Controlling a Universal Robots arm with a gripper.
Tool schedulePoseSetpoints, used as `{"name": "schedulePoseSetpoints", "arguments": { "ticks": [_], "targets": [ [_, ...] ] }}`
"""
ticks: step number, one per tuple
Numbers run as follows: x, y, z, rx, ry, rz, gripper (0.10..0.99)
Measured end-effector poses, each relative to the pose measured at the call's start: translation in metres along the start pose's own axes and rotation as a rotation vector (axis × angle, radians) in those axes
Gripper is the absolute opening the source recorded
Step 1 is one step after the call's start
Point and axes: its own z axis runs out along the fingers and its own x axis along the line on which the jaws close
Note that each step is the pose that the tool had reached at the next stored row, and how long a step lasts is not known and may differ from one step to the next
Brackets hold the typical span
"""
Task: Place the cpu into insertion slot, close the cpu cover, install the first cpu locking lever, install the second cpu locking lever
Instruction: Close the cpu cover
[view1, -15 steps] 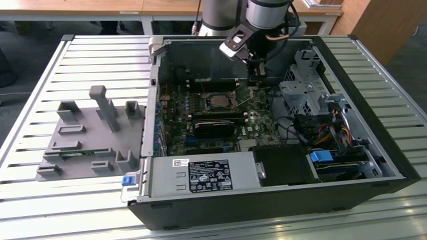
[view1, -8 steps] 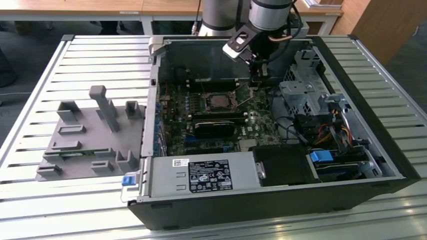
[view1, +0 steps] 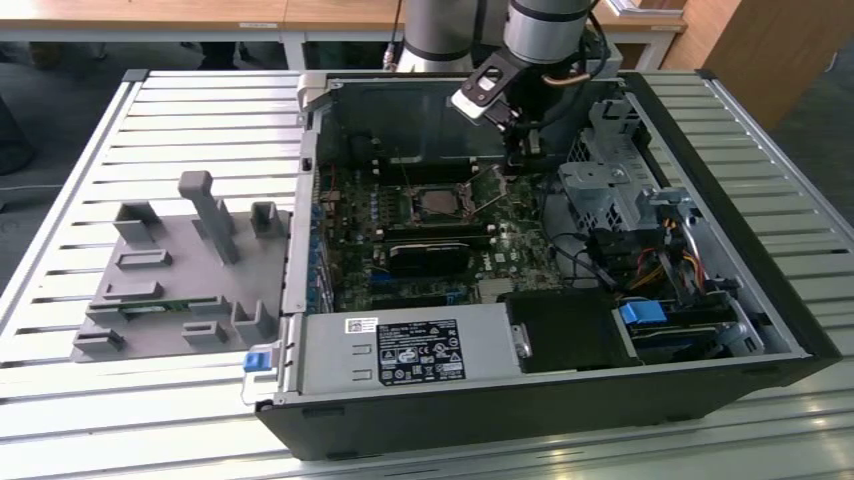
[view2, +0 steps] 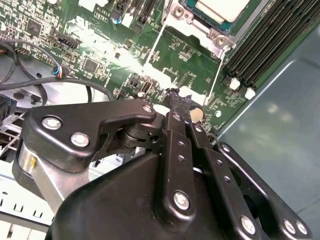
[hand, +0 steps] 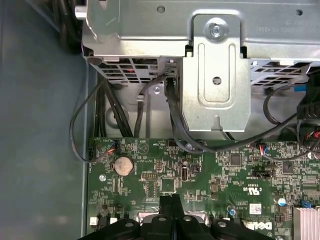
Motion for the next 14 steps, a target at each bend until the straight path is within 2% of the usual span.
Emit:
{"name": "schedulePoseSetpoints", "arguments": {
  "ticks": [7, 14],
  "targets": [
    [0.0018, 0.0089, 0.0016, 0.000, -0.0001, 0.000, 0.106],
    [0.0029, 0.0138, 0.0049, 0.002, -0.0001, 0.000, 0.106]
  ]
}}
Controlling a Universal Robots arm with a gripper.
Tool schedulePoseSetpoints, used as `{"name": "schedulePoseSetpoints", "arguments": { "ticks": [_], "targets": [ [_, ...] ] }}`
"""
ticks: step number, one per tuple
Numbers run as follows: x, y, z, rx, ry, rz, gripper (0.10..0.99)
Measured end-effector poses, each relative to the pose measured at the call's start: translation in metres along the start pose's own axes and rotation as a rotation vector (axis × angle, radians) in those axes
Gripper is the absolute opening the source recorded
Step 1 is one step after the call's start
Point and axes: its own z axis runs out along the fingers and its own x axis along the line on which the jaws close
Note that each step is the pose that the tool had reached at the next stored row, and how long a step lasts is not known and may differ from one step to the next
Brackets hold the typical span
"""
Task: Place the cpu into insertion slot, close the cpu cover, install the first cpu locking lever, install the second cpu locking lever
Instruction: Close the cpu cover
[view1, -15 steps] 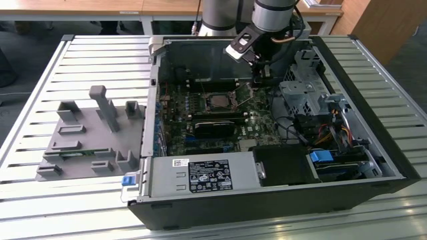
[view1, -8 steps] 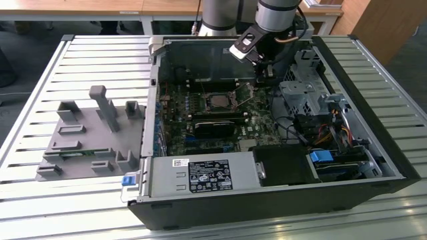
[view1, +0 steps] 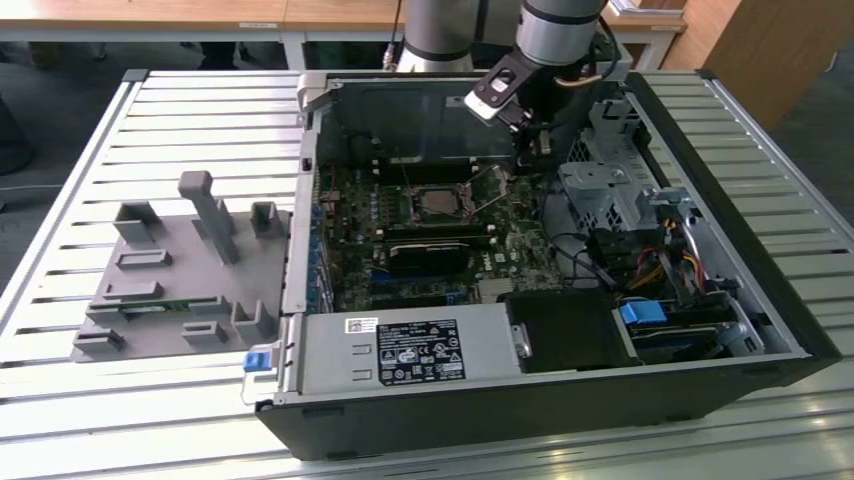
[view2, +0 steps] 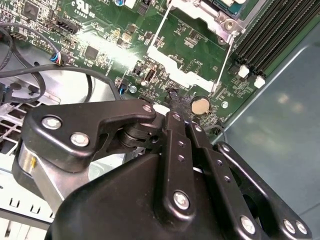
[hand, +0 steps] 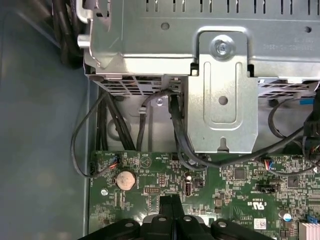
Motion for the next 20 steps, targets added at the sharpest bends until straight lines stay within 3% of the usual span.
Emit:
{"name": "schedulePoseSetpoints", "arguments": {
  "ticks": [9, 20],
  "targets": [
    [-0.0001, 0.0005, 0.0081, 0.005, -0.0004, 0.000, 0.106],
    [-0.0002, -0.0127, 0.0079, 0.005, -0.0002, 0.000, 0.106]
  ]
}}
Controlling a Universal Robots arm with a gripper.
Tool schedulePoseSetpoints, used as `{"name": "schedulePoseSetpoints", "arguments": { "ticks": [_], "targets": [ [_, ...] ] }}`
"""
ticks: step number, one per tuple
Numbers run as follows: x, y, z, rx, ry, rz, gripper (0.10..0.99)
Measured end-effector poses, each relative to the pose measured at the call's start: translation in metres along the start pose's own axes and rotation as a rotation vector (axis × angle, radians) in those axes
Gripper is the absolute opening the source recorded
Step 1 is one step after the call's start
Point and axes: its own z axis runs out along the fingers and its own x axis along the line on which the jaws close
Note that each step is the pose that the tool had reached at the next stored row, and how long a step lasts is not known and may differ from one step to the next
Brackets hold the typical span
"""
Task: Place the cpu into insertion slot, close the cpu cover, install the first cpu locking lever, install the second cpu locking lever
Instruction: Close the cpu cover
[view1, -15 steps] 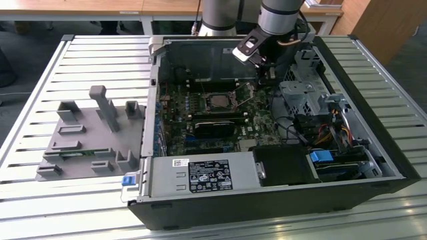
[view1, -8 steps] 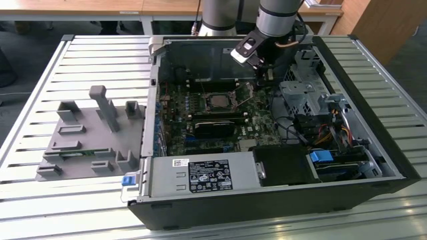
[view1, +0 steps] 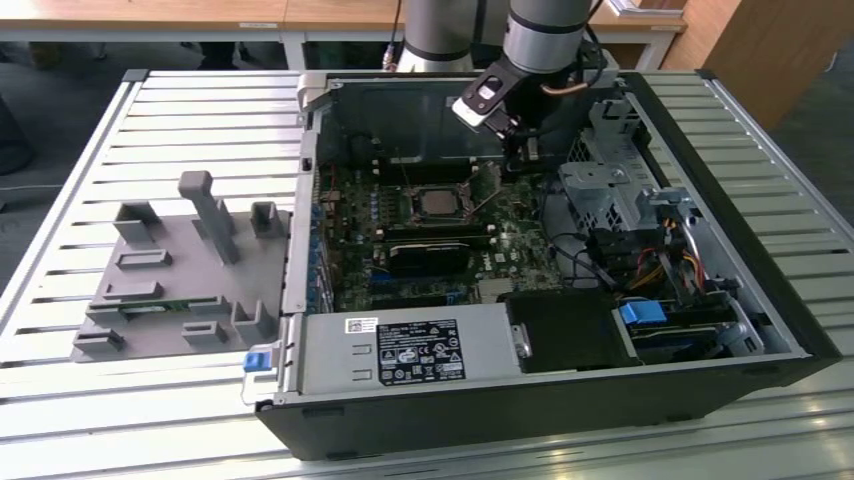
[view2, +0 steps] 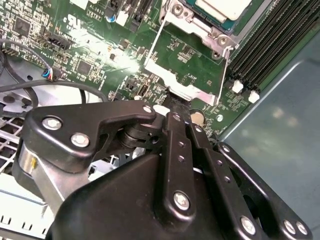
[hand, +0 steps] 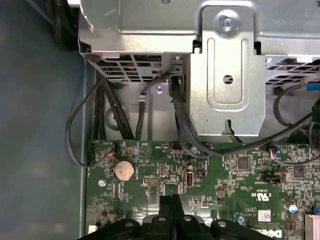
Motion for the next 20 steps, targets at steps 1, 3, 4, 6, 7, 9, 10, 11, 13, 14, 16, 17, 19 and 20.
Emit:
{"name": "schedulePoseSetpoints", "arguments": {
  "ticks": [1, 3, 4, 6, 7, 9, 10, 11, 13, 14, 16, 17, 19, 20],
  "targets": [
    [0.0000, -0.0007, 0.0000, 0.000, 0.0000, 0.000, 0.106],
    [0.0000, -0.0022, -0.0001, 0.000, 0.0000, 0.000, 0.106],
    [0.0000, -0.0027, -0.0001, 0.000, 0.0000, 0.000, 0.106],
    [0.0000, -0.0033, -0.0001, 0.000, 0.0000, 0.000, 0.106],
    [0.0000, -0.0035, -0.0001, 0.000, 0.0000, 0.000, 0.106],
    [0.0000, -0.0040, -0.0001, 0.000, 0.0001, 0.000, 0.106],
    [0.0000, -0.0042, -0.0001, 0.000, 0.0001, 0.000, 0.106],
    [0.0000, -0.0047, -0.0001, 0.000, 0.0000, 0.000, 0.106],
    [0.0000, -0.0055, -0.0001, 0.000, 0.0001, 0.000, 0.106],
    [0.0000, -0.0056, -0.0001, 0.000, 0.0001, 0.000, 0.106],
    [0.0000, -0.0060, -0.0001, 0.000, 0.0001, 0.000, 0.106],
    [0.0000, -0.0062, -0.0001, 0.000, 0.0000, 0.000, 0.106],
    [0.0000, -0.0066, -0.0001, 0.000, 0.0000, 0.000, 0.106],
    [0.0000, -0.0068, -0.0001, 0.000, 0.0001, 0.000, 0.106]
  ]
}}
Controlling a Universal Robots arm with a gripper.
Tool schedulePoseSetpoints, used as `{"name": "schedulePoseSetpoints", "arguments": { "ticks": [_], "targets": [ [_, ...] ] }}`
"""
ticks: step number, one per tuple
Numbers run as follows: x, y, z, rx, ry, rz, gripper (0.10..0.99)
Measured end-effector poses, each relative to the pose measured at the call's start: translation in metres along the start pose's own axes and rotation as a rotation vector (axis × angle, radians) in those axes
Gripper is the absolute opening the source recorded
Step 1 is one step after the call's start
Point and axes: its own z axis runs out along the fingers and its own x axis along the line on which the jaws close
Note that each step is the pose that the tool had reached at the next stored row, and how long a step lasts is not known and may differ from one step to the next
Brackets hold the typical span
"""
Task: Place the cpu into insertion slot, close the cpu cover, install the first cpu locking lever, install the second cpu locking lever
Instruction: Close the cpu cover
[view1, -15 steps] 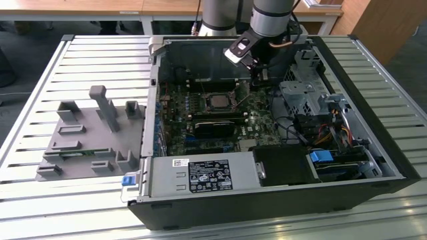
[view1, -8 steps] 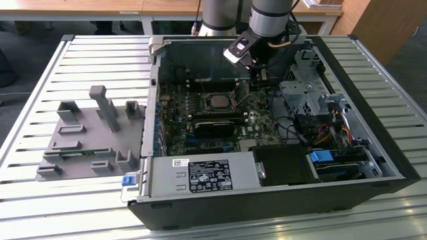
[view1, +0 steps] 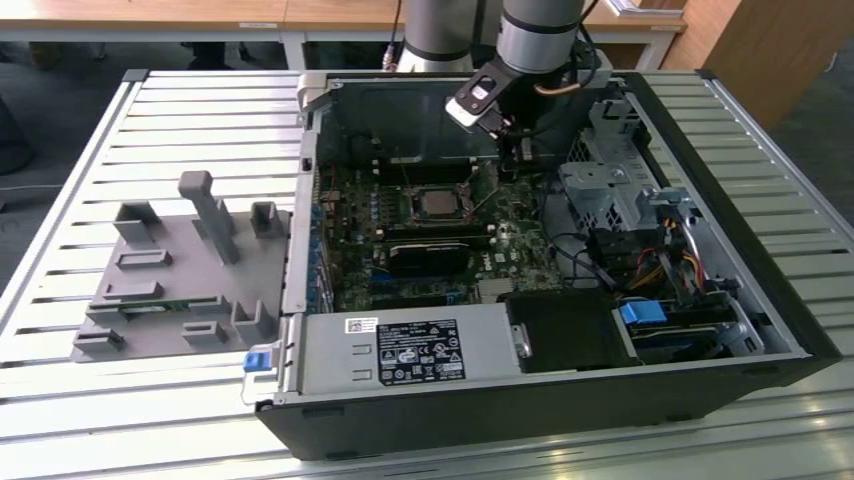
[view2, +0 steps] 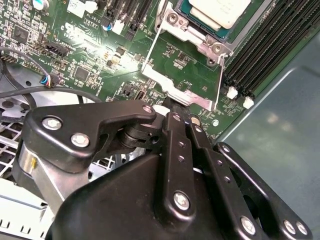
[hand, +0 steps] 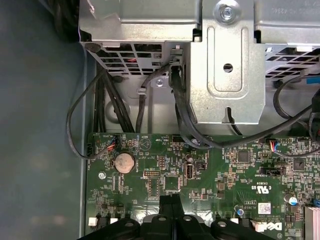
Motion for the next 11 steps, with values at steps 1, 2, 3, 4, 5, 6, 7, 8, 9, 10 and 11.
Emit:
{"name": "schedulePoseSetpoints", "arguments": {
  "ticks": [1, 2, 3, 4, 5, 6, 7, 8, 9, 10, 11],
  "targets": [
    [0.0000, -0.0002, 0.0000, 0.000, 0.0000, 0.000, 0.106],
    [0.0000, -0.0004, 0.0000, 0.000, 0.0000, 0.000, 0.106],
    [0.0000, -0.0006, 0.0000, 0.000, 0.0000, 0.000, 0.106],
    [0.0000, -0.0009, 0.0000, 0.000, 0.0000, 0.000, 0.106],
    [0.0000, -0.0011, 0.0000, 0.000, 0.0000, 0.000, 0.106],
    [0.0000, -0.0014, 0.0000, 0.000, -0.0001, 0.000, 0.106],
    [0.0000, -0.0016, 0.0000, 0.000, 0.0000, 0.000, 0.106],
    [0.0000, -0.0019, -0.0001, 0.000, -0.0001, 0.000, 0.106],
    [0.0000, -0.0022, -0.0001, 0.000, 0.0000, 0.000, 0.106],
    [0.0000, -0.0025, -0.0001, 0.000, 0.0000, 0.000, 0.106],
    [0.0000, -0.0028, -0.0001, 0.000, 0.0000, 0.000, 0.106]
  ]
}}
